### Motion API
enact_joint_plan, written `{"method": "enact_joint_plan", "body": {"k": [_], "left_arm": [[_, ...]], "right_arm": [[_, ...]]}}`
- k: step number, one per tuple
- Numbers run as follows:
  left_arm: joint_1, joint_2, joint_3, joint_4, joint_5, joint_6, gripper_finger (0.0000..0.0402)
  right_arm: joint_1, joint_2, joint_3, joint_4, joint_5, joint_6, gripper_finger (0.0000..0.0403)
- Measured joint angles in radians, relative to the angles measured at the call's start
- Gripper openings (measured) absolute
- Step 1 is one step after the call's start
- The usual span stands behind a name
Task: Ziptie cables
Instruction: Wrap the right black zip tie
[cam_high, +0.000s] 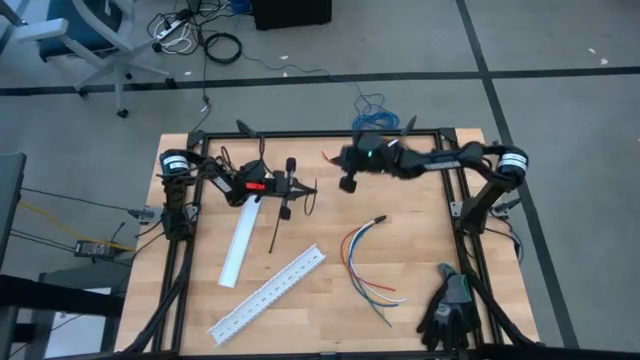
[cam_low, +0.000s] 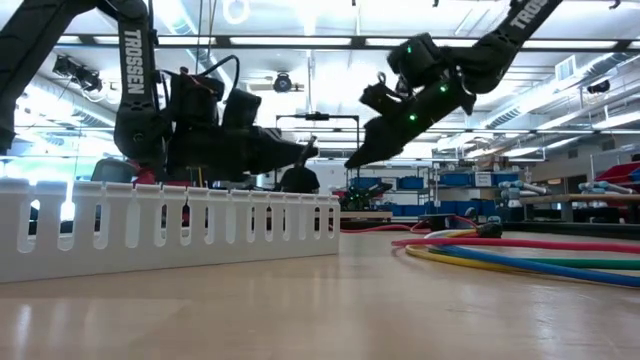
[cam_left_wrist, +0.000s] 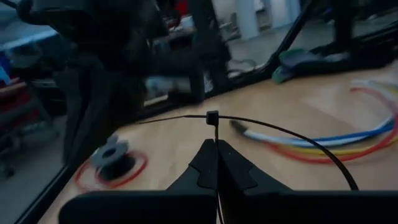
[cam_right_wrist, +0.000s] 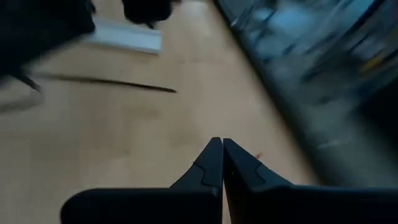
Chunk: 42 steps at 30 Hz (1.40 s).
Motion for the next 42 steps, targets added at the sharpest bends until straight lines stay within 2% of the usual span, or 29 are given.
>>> {"method": "enact_joint_plan", "body": {"k": [4, 7, 11, 14, 23, 29, 31, 42], "left_arm": [[-0.002, 0.0, 0.0, -0.008, -0.016, 0.001, 0.0001], [-0.002, 0.0, 0.003, -0.011, -0.037, 0.024, 0.0001], [-0.017, 0.0, 0.005, -0.013, -0.114, 0.12, 0.0001], [-0.024, 0.0, 0.005, -0.014, -0.146, 0.129, 0.0001], [-0.028, 0.0, 0.006, -0.014, -0.16, 0.126, 0.0001], [-0.028, 0.0, 0.025, -0.015, -0.16, 0.124, 0.0001], [-0.028, 0.0, 0.039, -0.015, -0.16, 0.122, 0.0001], [-0.034, 0.0, 0.054, -0.07, -0.161, 0.121, 0.0001]], "right_arm": [[-0.129, 0.022, 0.0, -0.033, -0.324, 0.225, 0.0], [-0.174, 0.067, 0.0, 0.003, -0.53, 0.324, 0.0], [-0.174, 0.126, 0.0, 0.116, -0.665, 0.419, 0.0003], [-0.16, 0.15, 0.0, 0.21, -0.736, 0.464, 0.0011], [-0.143, 0.153, 0.0, 0.356, -0.745, 0.6, 0.0059], [-0.107, 0.153, 0.0, 0.373, -0.7, 0.625, 0.0085], [-0.095, 0.153, 0.0, 0.377, -0.678, 0.626, 0.009], [-0.083, 0.153, 0.0, 0.411, -0.692, 0.637, 0.0088]]}}
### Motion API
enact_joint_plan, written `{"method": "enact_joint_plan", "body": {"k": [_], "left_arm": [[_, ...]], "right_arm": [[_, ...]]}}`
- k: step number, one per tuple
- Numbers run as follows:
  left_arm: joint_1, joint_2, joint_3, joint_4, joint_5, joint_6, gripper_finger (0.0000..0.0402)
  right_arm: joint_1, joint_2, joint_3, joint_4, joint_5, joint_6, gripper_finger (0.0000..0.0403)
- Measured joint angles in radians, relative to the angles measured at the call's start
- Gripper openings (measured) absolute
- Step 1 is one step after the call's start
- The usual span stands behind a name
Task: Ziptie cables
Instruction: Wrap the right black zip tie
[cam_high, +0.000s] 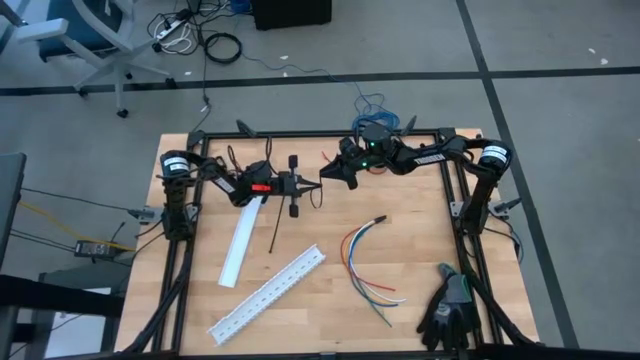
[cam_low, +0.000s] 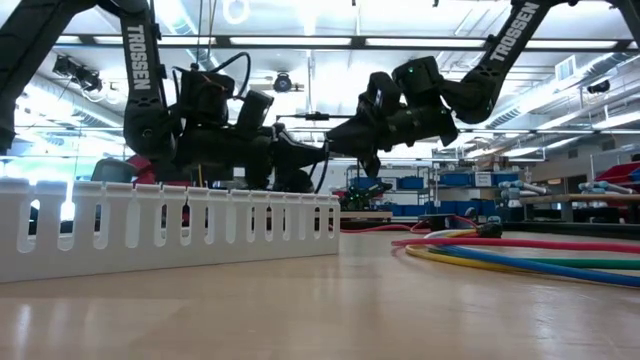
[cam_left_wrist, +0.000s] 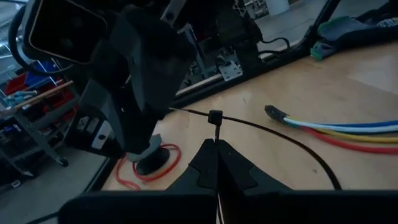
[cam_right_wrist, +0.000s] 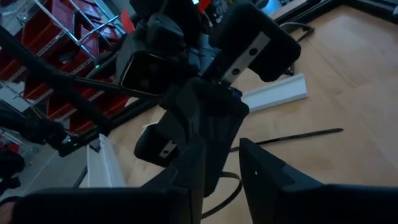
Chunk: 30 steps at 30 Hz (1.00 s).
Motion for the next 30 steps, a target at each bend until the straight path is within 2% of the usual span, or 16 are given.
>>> {"method": "enact_joint_plan", "body": {"k": [19, 30], "left_arm": [[0.001, 0.0, 0.0, 0.012, -0.01, -0.028, 0.0001], [0.002, 0.0, 0.0, 0.011, -0.012, -0.071, 0.0001]], "right_arm": [[-0.002, 0.0, 0.0, -0.003, -0.076, 0.014, 0.0077], [0.001, 0.0, 0.0, 0.001, -0.077, 0.011, 0.0076]]}}
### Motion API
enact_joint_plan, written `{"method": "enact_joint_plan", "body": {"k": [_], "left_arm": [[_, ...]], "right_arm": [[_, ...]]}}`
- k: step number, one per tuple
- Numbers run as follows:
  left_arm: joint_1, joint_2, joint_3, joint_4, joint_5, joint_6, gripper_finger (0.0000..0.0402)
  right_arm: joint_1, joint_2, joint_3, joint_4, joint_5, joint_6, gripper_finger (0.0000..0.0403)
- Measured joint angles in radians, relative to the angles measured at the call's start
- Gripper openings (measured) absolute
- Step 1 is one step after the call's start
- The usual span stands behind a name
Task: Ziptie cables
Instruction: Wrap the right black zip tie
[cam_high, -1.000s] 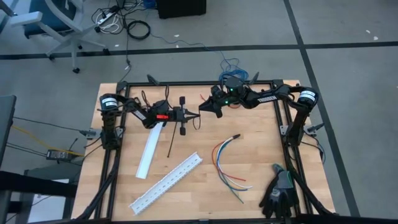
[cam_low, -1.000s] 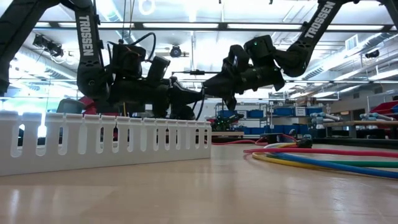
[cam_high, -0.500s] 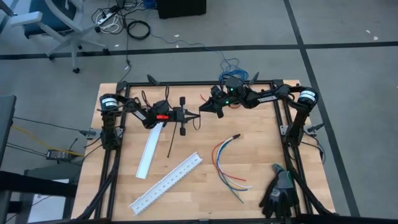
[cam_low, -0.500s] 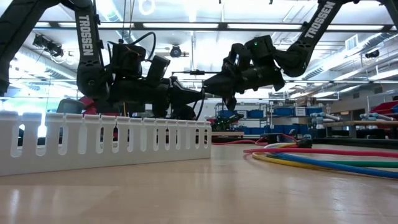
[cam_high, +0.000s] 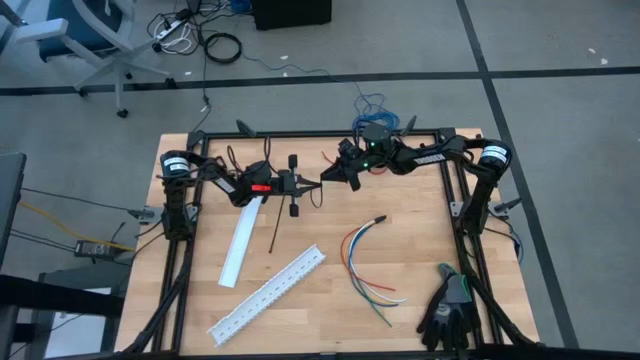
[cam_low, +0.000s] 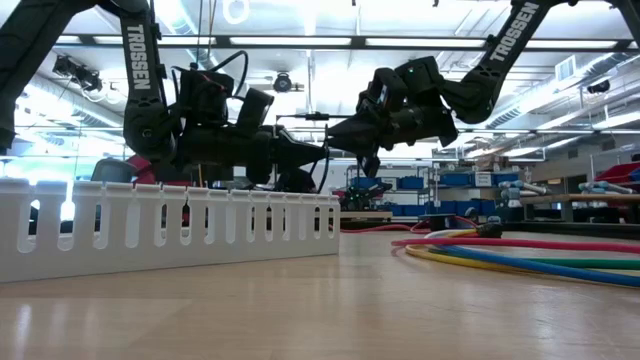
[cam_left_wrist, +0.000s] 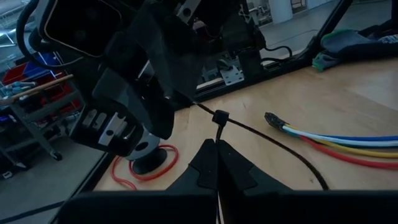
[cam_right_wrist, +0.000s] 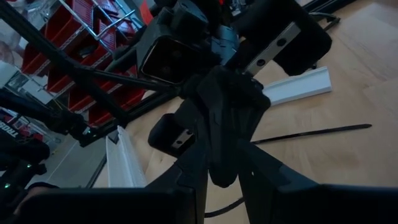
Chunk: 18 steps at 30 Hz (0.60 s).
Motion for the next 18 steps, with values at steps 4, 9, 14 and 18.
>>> {"method": "enact_joint_plan", "body": {"k": [4, 9, 14, 18], "left_arm": [[0.0, 0.0, 0.0, 0.003, -0.013, 0.0, 0.0001], [0.0, 0.0, 0.0, 0.008, -0.013, -0.001, 0.0001], [0.0, 0.0, 0.0, 0.011, -0.014, -0.001, 0.0001], [0.0, 0.0, 0.0, 0.026, -0.017, -0.002, 0.0001]], "right_arm": [[0.0, 0.0, 0.0, -0.008, -0.028, 0.001, 0.0075], [0.0, 0.0, 0.0, -0.01, -0.028, 0.0, 0.0075], [0.0, 0.0, 0.0, -0.043, -0.033, -0.01, 0.0075], [-0.007, 0.0, 0.0, -0.089, -0.051, -0.027, 0.0075]]}}
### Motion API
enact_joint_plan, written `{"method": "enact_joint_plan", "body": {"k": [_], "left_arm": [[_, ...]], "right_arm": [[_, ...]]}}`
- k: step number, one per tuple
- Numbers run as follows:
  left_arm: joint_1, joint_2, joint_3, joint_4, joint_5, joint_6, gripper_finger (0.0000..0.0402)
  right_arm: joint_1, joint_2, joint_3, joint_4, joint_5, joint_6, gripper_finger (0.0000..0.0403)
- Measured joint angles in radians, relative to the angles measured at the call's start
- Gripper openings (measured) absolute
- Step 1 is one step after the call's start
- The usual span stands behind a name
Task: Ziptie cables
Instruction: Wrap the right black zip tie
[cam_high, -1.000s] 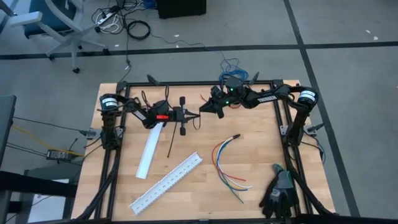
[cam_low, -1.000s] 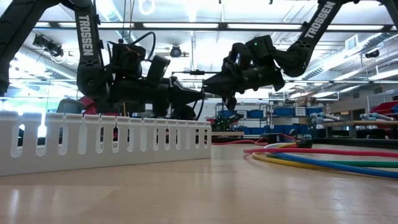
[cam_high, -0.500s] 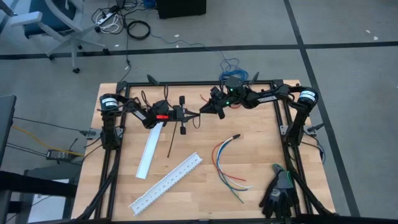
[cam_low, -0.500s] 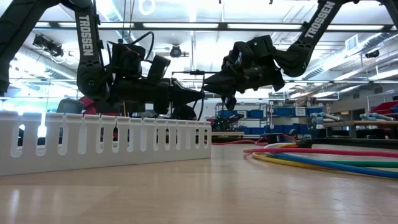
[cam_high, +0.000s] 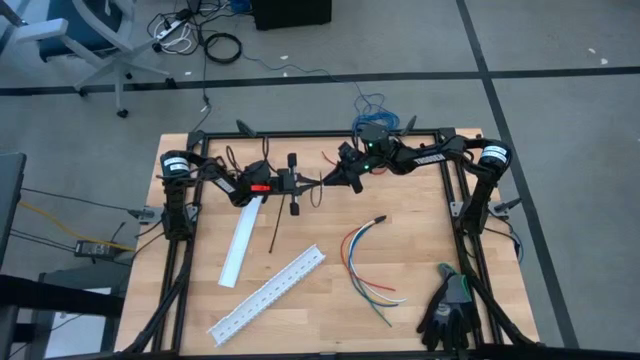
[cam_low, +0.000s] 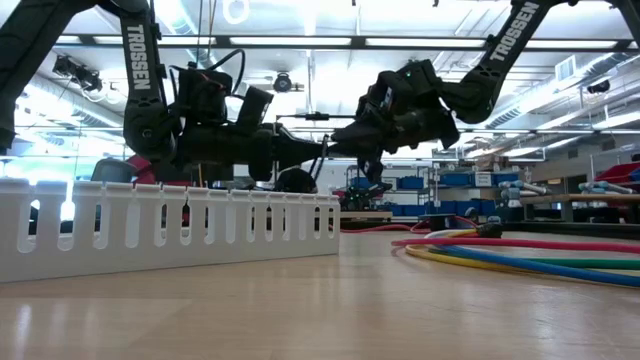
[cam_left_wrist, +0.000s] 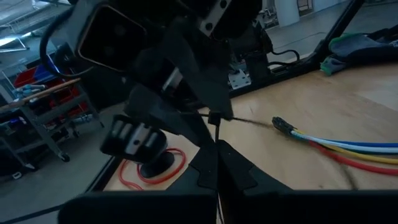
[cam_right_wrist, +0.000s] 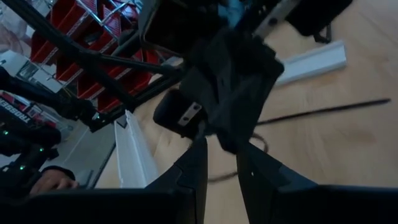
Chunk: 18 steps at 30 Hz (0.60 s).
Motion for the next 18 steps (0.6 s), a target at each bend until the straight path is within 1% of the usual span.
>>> {"method": "enact_joint_plan", "body": {"k": [4, 8, 12, 18], "left_arm": [[0.0, 0.0, 0.0, -0.001, 0.0, -0.001, 0.0001], [0.0, 0.0, 0.0, -0.002, 0.0, -0.026, 0.0001], [0.0, 0.0, 0.0, -0.009, 0.001, -0.037, 0.0001], [0.0, 0.0, 0.0, -0.016, 0.002, -0.038, 0.0001]], "right_arm": [[-0.01, 0.0, 0.0, 0.002, 0.002, -0.007, 0.0075], [-0.008, 0.0, 0.0, 0.051, 0.03, -0.009, 0.0075], [-0.007, 0.0, 0.0, 0.086, 0.037, -0.009, 0.0075], [-0.006, 0.0, 0.0, 0.09, 0.06, -0.002, 0.0075]]}}
